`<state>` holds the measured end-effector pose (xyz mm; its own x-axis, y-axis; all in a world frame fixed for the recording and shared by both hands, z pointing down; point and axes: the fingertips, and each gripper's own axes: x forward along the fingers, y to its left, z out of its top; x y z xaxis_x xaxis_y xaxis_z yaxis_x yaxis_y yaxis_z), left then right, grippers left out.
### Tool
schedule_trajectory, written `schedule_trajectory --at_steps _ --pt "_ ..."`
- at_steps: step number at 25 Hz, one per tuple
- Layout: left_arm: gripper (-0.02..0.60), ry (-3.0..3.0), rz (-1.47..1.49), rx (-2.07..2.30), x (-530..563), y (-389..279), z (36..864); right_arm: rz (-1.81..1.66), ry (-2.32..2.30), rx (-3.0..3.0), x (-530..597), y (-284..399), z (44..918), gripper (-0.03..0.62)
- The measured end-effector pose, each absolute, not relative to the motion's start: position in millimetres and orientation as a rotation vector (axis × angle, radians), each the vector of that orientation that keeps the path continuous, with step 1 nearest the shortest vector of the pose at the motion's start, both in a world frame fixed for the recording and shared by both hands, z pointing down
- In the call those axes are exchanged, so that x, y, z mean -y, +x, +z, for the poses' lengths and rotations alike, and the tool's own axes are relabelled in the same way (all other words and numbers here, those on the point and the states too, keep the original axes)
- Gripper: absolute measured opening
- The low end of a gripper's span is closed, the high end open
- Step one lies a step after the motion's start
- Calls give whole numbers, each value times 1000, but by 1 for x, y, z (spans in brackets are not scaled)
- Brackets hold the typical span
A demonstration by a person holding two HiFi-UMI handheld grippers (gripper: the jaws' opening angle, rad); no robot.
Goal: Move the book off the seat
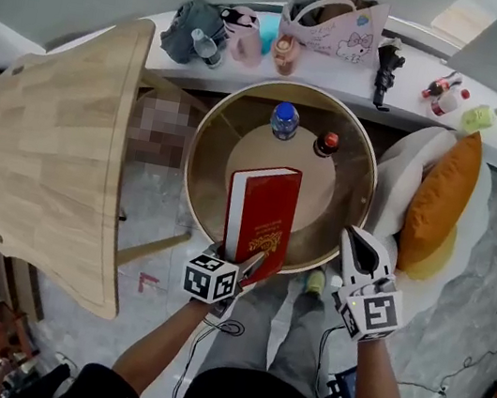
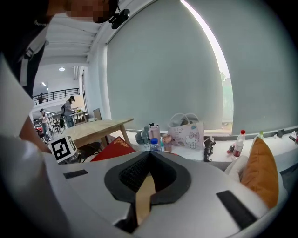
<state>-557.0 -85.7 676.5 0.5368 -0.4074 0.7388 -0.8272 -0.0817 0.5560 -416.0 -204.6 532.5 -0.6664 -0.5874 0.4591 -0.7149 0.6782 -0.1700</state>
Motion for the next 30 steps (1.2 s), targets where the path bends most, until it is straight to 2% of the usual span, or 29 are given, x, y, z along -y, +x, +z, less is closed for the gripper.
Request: schedule_trajectory --at_steps 9,19,30 --pt "247 1621 452 946 118 -548 763 551 956 2467 201 -420 595 6" --pt "258 1453 225 918 135 -551 792 588 980 2437 199 -416 610 6" --pt "405 1517 420 1066 142 -579 815 607 990 2407 190 -408 612 6"
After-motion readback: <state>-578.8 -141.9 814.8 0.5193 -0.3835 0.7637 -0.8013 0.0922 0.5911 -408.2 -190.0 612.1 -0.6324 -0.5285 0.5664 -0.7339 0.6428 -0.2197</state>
